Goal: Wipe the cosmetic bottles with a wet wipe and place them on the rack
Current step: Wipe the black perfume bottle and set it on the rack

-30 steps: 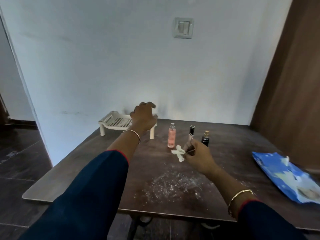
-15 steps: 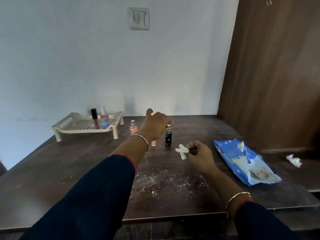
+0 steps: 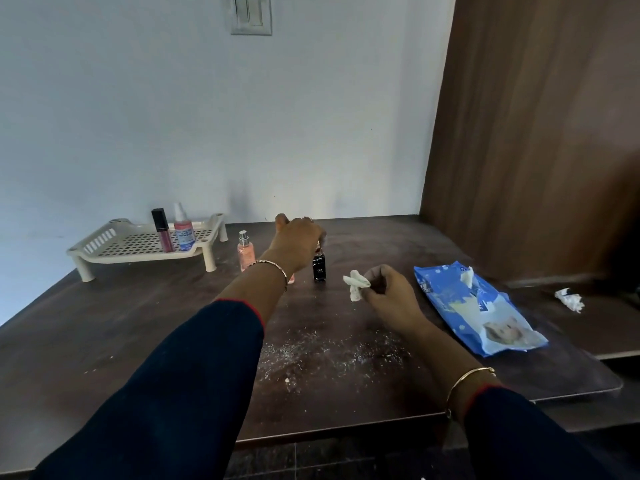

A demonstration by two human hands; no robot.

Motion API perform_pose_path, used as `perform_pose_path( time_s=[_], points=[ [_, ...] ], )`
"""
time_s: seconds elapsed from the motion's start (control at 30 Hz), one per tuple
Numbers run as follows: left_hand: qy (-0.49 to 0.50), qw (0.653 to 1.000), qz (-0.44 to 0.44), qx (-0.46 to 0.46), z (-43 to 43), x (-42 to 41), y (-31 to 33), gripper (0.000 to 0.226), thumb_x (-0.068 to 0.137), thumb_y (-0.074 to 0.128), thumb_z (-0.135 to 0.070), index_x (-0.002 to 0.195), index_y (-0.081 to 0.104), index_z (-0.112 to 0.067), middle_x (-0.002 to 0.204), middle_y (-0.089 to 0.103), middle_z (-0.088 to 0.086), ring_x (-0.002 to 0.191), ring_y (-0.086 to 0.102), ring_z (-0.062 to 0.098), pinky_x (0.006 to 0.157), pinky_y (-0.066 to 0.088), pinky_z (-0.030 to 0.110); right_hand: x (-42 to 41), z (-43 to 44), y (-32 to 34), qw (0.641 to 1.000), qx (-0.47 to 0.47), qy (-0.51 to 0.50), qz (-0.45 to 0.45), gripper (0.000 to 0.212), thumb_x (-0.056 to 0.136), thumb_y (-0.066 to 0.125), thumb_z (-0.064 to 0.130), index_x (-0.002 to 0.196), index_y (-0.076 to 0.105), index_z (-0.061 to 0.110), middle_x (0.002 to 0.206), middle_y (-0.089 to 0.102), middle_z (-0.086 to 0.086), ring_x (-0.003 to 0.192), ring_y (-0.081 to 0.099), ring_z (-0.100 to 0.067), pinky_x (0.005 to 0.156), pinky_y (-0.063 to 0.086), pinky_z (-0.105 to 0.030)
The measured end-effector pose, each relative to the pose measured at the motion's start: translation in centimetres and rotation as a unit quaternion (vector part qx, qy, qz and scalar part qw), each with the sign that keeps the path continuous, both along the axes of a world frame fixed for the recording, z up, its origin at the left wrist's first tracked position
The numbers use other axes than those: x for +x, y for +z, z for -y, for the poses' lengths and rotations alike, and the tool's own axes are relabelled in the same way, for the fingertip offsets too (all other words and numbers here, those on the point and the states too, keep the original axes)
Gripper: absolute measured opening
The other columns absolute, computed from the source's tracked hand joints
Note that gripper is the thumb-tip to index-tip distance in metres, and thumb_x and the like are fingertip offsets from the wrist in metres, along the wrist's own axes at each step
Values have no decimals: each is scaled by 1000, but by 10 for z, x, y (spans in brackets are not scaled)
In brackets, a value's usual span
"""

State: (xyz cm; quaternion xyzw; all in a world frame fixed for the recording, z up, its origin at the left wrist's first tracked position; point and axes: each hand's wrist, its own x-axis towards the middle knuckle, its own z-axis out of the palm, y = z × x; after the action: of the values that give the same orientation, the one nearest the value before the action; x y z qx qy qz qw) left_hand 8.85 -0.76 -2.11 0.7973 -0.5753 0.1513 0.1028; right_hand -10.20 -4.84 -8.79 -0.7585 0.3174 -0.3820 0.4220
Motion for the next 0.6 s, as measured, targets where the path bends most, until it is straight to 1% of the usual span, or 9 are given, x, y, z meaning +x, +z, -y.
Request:
perform_pose_path(
  time_s=[0.07,0.13,0.23,0.3,0.37,0.4,0.47,0.53,0.6],
  points=[
    [-5,999,-33,-14,-2,-1,-2,25,84,54,-4,89,62,-27,100,68,-8,102,59,12,91,18,35,1,-1,0,1000,4,-4,3,13,85,68,18,80,57,14,78,67,2,72,59,-11,71,48,-31],
    [-8,997,-65,-29,-6,-3,-1,24,84,53,-5,82,60,-28,96,70,-10,100,59,9,86,16,33,2,-1,0,1000,8,-15,-2,13,84,68,19,80,56,16,82,68,-1,76,61,-14,73,50,-34],
    [-17,993,-114,-40,-21,-9,4,22,85,56,-10,70,56,-27,95,71,-14,99,59,5,84,15,32,0,-5,-2,999,23,-25,5,17,82,68,9,79,55,20,87,69,-2,84,67,-19,78,55,-40],
    [-34,985,-160,-46,-33,-14,7,17,84,60,-14,74,64,-27,97,72,-14,100,59,2,89,21,35,-5,-11,-2,999,25,-36,16,16,81,68,6,81,58,19,86,70,-1,83,67,-16,79,56,-41],
    [-66,974,-213,-38,-48,-20,5,17,82,63,-14,81,70,-30,94,73,-14,95,62,0,99,28,38,-14,-22,-3,997,27,-50,44,13,80,69,7,79,62,19,81,71,-1,77,66,-15,77,55,-43],
    [-88,966,-241,-31,-55,-23,2,18,81,65,-15,79,70,-32,92,73,-14,90,63,-2,102,33,41,-18,-29,-4,996,28,-54,60,14,80,69,8,76,63,20,78,72,-2,76,66,-15,76,54,-43],
    [-120,952,-280,-25,-69,-31,-3,22,82,67,-12,79,71,-33,89,72,-14,76,59,-11,100,41,43,-26,-43,-4,994,30,-58,85,12,79,72,12,72,65,20,74,73,-1,75,69,-19,74,55,-43],
    [-129,949,-288,-31,-82,-42,-5,23,83,62,-7,85,73,-27,89,72,-13,70,56,-13,97,44,36,-34,-56,-5,992,38,-66,98,11,79,72,13,73,66,19,71,73,-1,76,70,-21,73,55,-43],
    [-139,944,-296,-39,-94,-55,-4,20,83,64,-7,90,73,-23,94,73,-7,75,59,-7,90,44,26,-41,-65,-7,988,53,-81,121,15,78,70,6,72,65,19,69,73,-1,76,71,-23,74,56,-44]
  ],
)
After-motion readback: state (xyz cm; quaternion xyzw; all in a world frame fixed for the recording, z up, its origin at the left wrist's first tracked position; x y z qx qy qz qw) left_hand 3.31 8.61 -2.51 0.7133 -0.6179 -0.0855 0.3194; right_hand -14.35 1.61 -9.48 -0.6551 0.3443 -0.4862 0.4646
